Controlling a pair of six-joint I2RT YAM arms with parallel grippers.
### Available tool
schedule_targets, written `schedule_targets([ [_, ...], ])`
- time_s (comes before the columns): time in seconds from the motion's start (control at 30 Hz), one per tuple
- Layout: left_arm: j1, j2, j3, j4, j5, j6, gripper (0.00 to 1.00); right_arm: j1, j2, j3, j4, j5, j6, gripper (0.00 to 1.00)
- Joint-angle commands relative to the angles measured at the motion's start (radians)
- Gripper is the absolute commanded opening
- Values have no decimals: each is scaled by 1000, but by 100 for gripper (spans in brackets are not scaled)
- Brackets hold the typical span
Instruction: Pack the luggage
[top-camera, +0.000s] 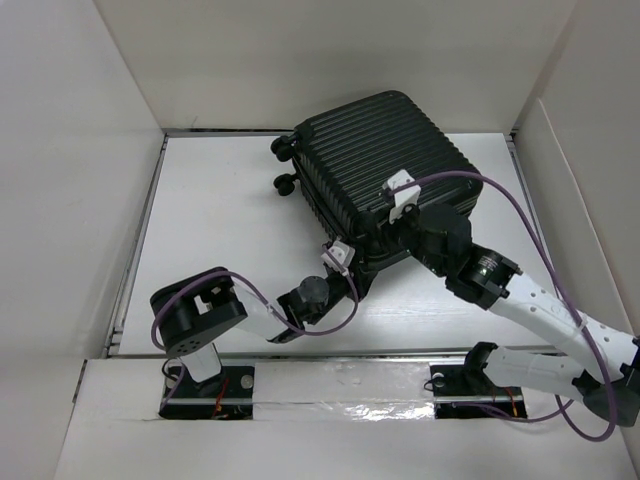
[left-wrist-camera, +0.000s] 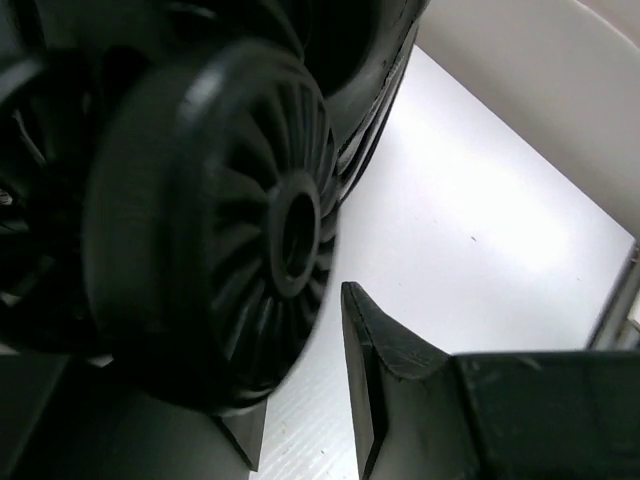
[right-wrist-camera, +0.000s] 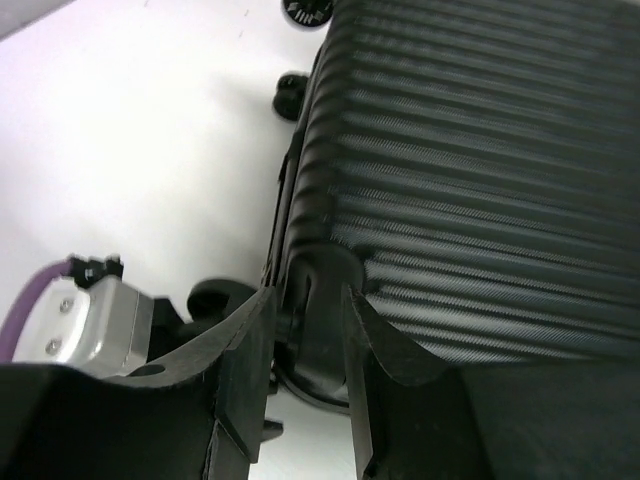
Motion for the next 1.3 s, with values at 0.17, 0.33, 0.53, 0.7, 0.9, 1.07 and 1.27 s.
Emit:
schedule_targets([
  [0.17, -47, 12, 105, 435, -307, 146, 13, -35, -80, -66, 30, -110, 14, 35],
  [0.33, -47, 9, 91, 446, -376, 215, 0, -46, -108, -91, 39, -134, 12, 31],
  [0.53, -5, 2, 57, 463, -338, 231, 0, -46, -67, -55, 8, -191, -31, 37],
  [0.7, 15, -1, -4, 486, -304, 215, 0, -34, -10, 7, -23, -228, -101, 51],
  [0.9, 44, 7, -50, 518, -258, 185, 0, -34, 96, 100, -72, -315, -226, 72],
  [1.07, 53, 5, -55, 520, -241, 169, 0, -43, 209, 199, -150, -375, -302, 75],
  [1.27, 74, 9, -72, 547, -146, 108, 0, -57, 273, 216, -207, -302, -322, 77],
])
